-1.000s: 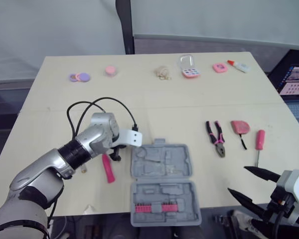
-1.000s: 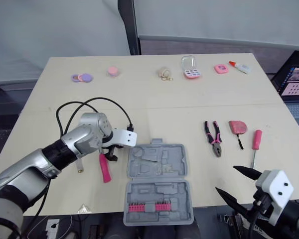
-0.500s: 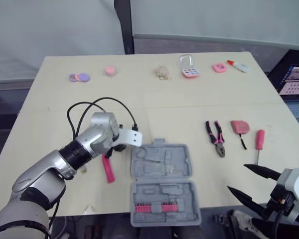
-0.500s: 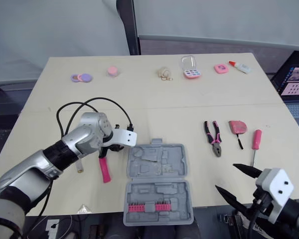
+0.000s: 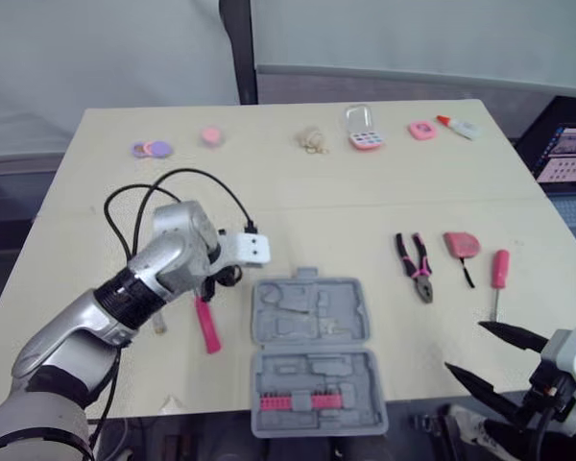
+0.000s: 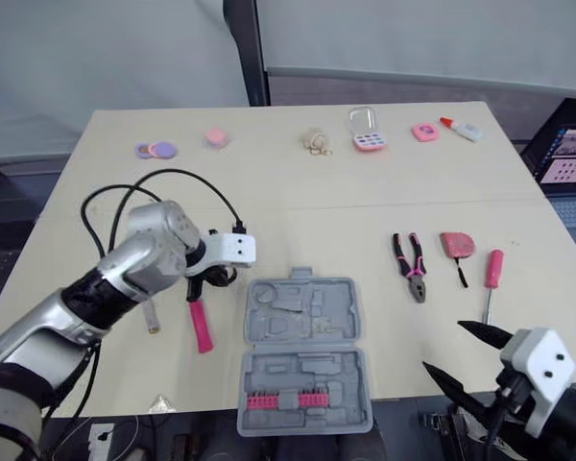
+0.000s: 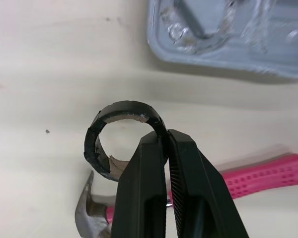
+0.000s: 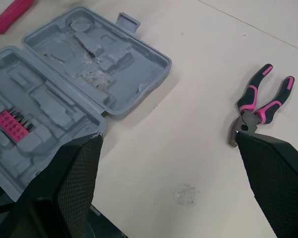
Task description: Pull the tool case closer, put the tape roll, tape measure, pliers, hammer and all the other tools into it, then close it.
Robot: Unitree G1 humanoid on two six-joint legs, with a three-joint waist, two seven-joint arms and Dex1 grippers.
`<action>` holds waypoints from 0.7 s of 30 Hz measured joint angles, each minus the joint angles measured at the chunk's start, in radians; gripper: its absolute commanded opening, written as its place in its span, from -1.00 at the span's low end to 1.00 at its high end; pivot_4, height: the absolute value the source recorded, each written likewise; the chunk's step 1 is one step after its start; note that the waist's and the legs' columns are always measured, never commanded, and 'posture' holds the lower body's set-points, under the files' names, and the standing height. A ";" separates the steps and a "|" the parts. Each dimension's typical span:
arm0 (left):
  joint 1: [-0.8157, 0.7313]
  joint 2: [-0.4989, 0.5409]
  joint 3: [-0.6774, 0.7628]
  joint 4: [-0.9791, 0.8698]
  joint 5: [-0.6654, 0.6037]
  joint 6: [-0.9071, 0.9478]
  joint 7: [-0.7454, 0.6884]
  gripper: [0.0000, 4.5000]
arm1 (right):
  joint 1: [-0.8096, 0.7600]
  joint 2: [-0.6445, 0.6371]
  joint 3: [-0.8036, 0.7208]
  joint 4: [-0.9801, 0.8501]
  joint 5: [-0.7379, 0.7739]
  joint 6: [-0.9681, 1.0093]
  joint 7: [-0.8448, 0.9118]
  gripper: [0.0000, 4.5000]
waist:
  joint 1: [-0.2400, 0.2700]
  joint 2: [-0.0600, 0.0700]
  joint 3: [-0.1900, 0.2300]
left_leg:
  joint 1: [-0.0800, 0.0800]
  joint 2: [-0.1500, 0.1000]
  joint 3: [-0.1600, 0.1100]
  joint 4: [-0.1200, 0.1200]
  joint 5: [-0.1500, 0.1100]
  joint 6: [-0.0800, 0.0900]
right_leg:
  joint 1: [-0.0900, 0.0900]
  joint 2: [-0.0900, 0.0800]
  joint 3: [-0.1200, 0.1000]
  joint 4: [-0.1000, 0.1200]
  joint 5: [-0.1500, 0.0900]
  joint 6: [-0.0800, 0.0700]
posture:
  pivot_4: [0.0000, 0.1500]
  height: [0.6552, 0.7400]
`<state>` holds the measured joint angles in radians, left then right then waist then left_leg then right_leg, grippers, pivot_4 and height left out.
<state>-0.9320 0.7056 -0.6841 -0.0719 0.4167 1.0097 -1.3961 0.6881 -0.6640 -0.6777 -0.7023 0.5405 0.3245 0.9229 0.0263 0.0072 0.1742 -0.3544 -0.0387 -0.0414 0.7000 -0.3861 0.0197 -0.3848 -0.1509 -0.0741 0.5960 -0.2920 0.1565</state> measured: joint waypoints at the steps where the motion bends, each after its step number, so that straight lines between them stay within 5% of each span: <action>1: -0.003 0.002 0.002 -0.027 -0.019 0.040 -0.013 -0.98 | -0.001 0.000 0.000 0.000 0.000 0.000 0.000 1.00 | 0.000 0.000 0.000 | 0.000 0.000 0.000 0.000 0.000 0.000 | 0.000 0.000 0.000 0.000 0.000 0.000 | 1.00 1.00; 9: -0.050 -0.062 0.011 -0.128 -0.184 0.282 0.019 -0.98 | 0.004 -0.002 -0.015 0.001 0.001 0.000 0.006 1.00 | 0.001 0.000 0.000 | 0.000 0.000 -0.001 0.001 0.000 0.000 | 0.000 0.000 0.001 0.001 0.000 0.000 | 1.00 1.00; 21: -0.078 -0.128 -0.023 -0.049 -0.338 0.328 0.196 -0.98 | 0.085 0.013 -0.077 0.000 0.013 -0.015 0.027 1.00 | 0.002 0.000 0.000 | 0.000 0.000 -0.001 0.000 0.000 0.000 | 0.000 0.000 0.003 0.001 0.000 0.000 | 1.00 1.00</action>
<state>-1.0100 0.5771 -0.7073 -0.1205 0.0787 1.3374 -1.1999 0.7732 -0.6513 -0.7548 -0.7027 0.5533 0.3097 0.9497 0.0282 0.0075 0.1740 -0.3545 -0.0391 -0.0424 0.7004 -0.3861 0.0197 -0.3852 -0.1508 -0.0707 0.5966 -0.2920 0.1565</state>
